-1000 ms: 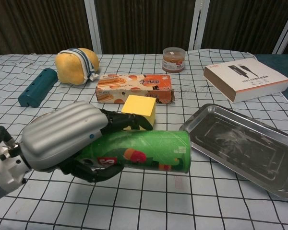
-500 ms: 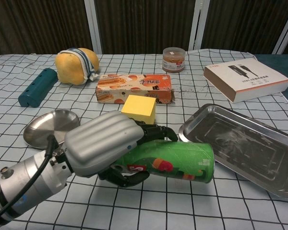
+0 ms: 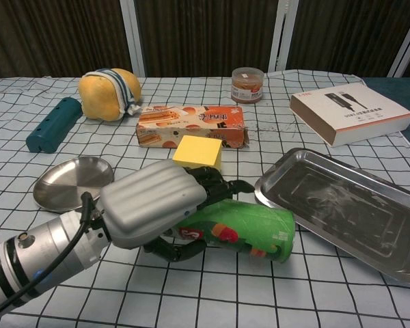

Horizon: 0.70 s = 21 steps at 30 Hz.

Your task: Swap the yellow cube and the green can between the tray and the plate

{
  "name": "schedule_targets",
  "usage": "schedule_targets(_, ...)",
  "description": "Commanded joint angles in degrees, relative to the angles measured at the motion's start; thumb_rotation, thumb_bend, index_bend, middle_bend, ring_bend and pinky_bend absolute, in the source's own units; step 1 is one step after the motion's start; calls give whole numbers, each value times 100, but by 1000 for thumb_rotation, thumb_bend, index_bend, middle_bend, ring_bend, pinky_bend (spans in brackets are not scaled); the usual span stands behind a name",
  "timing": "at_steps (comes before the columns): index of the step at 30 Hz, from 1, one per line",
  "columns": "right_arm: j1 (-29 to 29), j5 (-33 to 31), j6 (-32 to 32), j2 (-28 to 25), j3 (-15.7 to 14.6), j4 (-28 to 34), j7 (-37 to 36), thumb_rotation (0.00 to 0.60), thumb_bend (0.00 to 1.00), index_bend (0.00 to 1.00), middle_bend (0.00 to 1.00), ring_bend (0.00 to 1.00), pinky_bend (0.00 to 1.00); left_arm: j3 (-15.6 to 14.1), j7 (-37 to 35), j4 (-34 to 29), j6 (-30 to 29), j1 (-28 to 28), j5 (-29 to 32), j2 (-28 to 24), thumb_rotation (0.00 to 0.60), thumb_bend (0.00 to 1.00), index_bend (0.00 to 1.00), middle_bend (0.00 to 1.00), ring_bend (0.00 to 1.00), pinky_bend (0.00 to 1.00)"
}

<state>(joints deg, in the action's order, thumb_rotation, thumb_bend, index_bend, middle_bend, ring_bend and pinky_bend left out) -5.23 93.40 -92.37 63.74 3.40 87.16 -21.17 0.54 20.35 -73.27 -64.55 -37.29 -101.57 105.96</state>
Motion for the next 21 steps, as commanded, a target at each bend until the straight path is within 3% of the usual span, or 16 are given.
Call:
schedule_targets(1, -2, -1, 8, 1, -1, 0, 6, 600, 125, 39, 0, 0, 0, 22, 233, -181, 109, 16, 164, -91, 600, 409, 0, 0, 3, 230)
schedule_targets(6, -8, -5, 31, -6, -3, 9, 6, 600, 125, 42, 0, 0, 0, 53, 463, -418, 215, 16, 334, -284, 600, 397, 0, 0, 0, 153)
schedule_targets(11, -5, 15, 22, -16, -11, 13, -22, 600, 125, 45, 0, 0, 0, 174, 826, -1053, 421, 65, 759, -774, 600, 395, 0, 0, 0, 127)
schedule_targets(15, -10, 45, 28, -14, -27, 11, -20, 600, 125, 50, 0, 0, 0, 433, 821, -1498, 367, 47, 1010, -1066, 600, 391, 0, 0, 0, 124)
schedule_targets(21, -29, 123, 63, -6, -75, 6, 9, 600, 125, 52, 0, 0, 0, 794, 743, -1546, 398, -215, 1116, -1042, 600, 383, 0, 0, 0, 127)
